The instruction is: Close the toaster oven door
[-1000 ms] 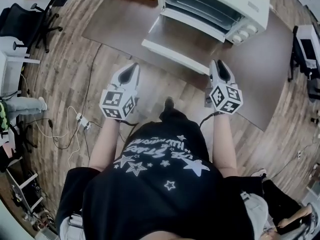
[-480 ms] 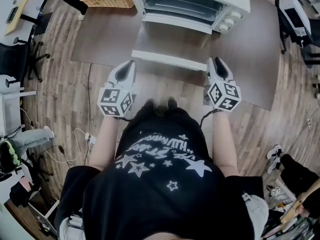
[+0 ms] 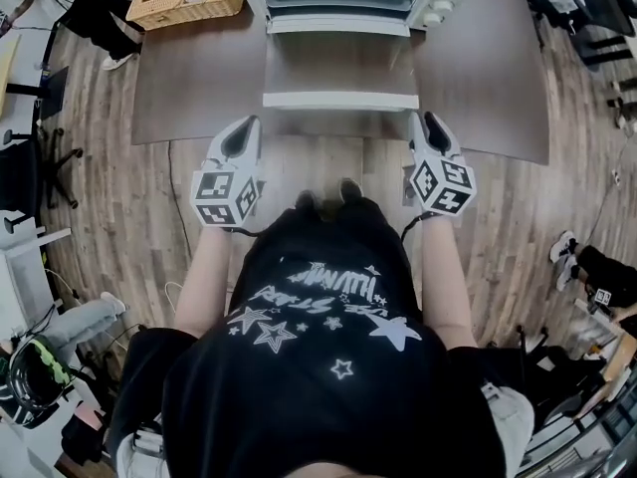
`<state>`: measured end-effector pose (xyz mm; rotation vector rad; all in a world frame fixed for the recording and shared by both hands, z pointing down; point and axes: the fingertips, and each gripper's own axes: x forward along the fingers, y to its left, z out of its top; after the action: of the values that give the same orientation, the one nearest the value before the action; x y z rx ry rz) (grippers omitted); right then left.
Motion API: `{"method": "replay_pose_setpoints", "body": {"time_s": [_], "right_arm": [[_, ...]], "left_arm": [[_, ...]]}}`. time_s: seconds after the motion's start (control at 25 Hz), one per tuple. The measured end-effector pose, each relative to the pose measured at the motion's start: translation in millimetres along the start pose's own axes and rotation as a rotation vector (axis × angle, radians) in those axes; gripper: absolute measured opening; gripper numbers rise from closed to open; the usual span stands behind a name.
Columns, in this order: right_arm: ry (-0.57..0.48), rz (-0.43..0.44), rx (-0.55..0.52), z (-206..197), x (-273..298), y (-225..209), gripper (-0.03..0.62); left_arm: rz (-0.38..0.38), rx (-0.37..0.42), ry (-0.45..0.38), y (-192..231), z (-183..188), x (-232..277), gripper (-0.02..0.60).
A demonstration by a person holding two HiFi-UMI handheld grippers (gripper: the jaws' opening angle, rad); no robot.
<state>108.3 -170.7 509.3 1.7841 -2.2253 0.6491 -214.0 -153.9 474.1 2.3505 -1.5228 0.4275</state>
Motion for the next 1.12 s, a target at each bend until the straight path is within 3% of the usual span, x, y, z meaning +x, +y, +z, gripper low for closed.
{"method": "replay_pose_setpoints", "body": {"time_s": [0.08, 0.32, 0.48, 0.8, 1.12], "right_arm": [[0.016, -0.005, -0.011, -10.4, -1.1, 3.3, 0.176], [0.050, -0.024, -0.024, -29.7, 11.6, 10.3, 0.180], [0.090, -0.040, -0.007, -43.2, 25.2, 9.3, 0.216], [0.127, -0.062, -0.005, -52.5, 49.7, 7.0, 0.214], [0.138, -0.084, -0.012, -54.3, 60.8, 3.1, 0.166]], "left_arm": [[-0.012, -0.001, 0.002, 1.9, -6.5, -0.8, 0.012], [-0.037, -0.001, 0.020, 5.7, -22.3, -2.4, 0.011], [-0.047, -0.001, 0.033, 6.6, -29.6, -3.1, 0.011], [-0.066, 0.000, 0.062, 8.3, -40.7, 0.0, 0.011], [-0.087, 0.003, 0.071, 4.3, -44.9, 5.4, 0.011]]}}
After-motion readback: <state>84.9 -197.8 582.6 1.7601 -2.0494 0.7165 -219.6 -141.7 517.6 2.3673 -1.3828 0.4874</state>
